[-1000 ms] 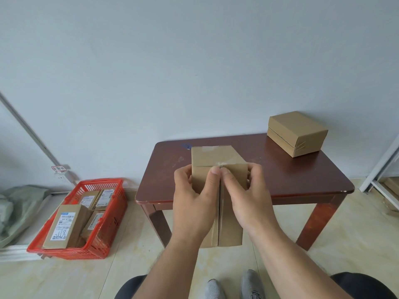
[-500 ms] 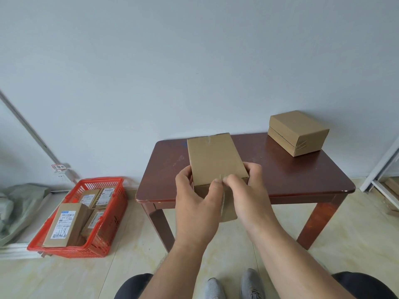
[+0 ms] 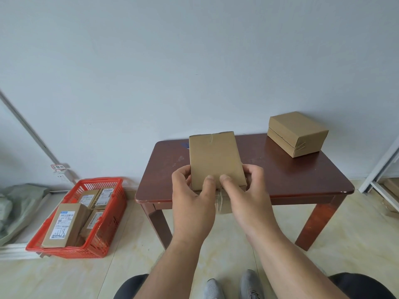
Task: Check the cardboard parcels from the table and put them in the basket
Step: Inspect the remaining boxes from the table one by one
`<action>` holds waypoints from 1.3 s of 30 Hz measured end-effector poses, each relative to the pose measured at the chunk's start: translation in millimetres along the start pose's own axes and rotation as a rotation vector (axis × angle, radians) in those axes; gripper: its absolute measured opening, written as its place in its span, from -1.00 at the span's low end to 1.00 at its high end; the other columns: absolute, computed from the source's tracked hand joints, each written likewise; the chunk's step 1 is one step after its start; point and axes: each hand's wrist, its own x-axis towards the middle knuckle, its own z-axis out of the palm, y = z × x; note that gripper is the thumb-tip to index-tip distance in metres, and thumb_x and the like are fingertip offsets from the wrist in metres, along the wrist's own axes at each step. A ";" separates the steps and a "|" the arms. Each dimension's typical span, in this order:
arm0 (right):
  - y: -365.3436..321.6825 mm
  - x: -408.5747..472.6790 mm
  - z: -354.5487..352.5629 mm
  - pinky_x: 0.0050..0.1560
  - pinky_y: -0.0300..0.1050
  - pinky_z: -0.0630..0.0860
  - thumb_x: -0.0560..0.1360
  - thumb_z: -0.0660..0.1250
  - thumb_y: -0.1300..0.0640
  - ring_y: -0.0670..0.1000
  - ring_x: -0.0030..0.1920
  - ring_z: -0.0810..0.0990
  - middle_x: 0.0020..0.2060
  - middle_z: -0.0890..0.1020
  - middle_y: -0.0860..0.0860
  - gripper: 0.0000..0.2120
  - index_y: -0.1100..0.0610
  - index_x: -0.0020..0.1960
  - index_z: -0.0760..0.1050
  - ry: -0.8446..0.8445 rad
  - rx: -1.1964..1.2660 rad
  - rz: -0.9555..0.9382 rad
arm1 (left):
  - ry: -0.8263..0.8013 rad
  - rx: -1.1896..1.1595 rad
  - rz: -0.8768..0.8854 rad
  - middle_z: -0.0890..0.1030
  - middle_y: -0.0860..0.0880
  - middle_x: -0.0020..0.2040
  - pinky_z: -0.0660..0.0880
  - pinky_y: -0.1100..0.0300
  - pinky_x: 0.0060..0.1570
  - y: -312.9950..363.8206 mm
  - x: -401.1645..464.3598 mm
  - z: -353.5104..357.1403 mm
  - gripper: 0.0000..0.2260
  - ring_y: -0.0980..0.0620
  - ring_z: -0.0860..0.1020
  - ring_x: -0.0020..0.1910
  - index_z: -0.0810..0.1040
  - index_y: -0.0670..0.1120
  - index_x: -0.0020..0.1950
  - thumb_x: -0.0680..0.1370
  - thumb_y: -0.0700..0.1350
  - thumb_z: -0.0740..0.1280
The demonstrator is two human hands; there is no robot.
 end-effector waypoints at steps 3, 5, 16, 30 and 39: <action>3.3 -2.5 -0.1 -0.16 -0.33 0.57 0.55 0.49 0.13 -0.22 -0.07 0.70 0.05 0.70 -0.13 -0.64 -0.08 0.26 0.45 -0.021 -0.001 -0.023 | 0.009 0.070 0.040 0.56 0.13 0.24 0.55 0.39 0.00 -0.4 6.7 -1.6 -0.72 0.28 0.60 0.13 0.44 0.16 0.24 0.61 -0.02 0.45; 2.7 -1.8 0.9 -0.08 -0.27 0.60 0.54 0.49 0.13 -0.19 0.00 0.71 0.07 0.71 -0.15 -0.60 -0.13 0.30 0.48 -0.028 0.005 -0.036 | -0.006 0.127 0.069 0.47 0.20 0.25 0.49 0.44 0.10 -0.3 7.2 -2.3 -0.69 0.36 0.52 0.17 0.44 0.20 0.29 0.61 0.01 0.44; 6.6 6.5 -2.4 0.10 -0.13 0.65 0.53 0.53 -0.04 -0.15 0.16 0.67 0.28 0.61 -0.09 -0.56 -0.18 0.37 0.51 0.002 -0.068 -0.082 | 0.015 0.104 0.049 0.56 0.21 0.22 0.59 0.06 0.22 -10.1 9.4 -2.8 -0.70 0.15 0.56 0.26 0.41 0.28 0.16 0.56 0.09 0.49; 6.8 3.7 -4.8 0.03 0.00 0.69 0.51 0.56 0.00 -0.22 0.01 0.69 0.11 0.69 -0.11 -0.63 -0.10 0.20 0.46 0.018 -0.036 -0.067 | 0.024 0.092 0.057 0.58 0.25 0.23 0.48 0.48 -0.06 -9.8 9.1 -6.9 -0.67 0.39 0.54 0.18 0.47 0.19 0.28 0.58 0.07 0.48; 5.3 5.6 -5.4 0.08 0.18 0.70 0.48 0.56 -0.14 -0.11 0.07 0.71 0.10 0.71 -0.13 -0.59 -0.23 0.28 0.54 0.009 -0.065 -0.067 | 0.014 0.132 0.098 0.45 0.33 0.16 0.44 0.42 0.07 -12.7 2.9 -6.6 -0.59 0.43 0.47 0.21 0.48 0.30 0.38 0.57 0.06 0.47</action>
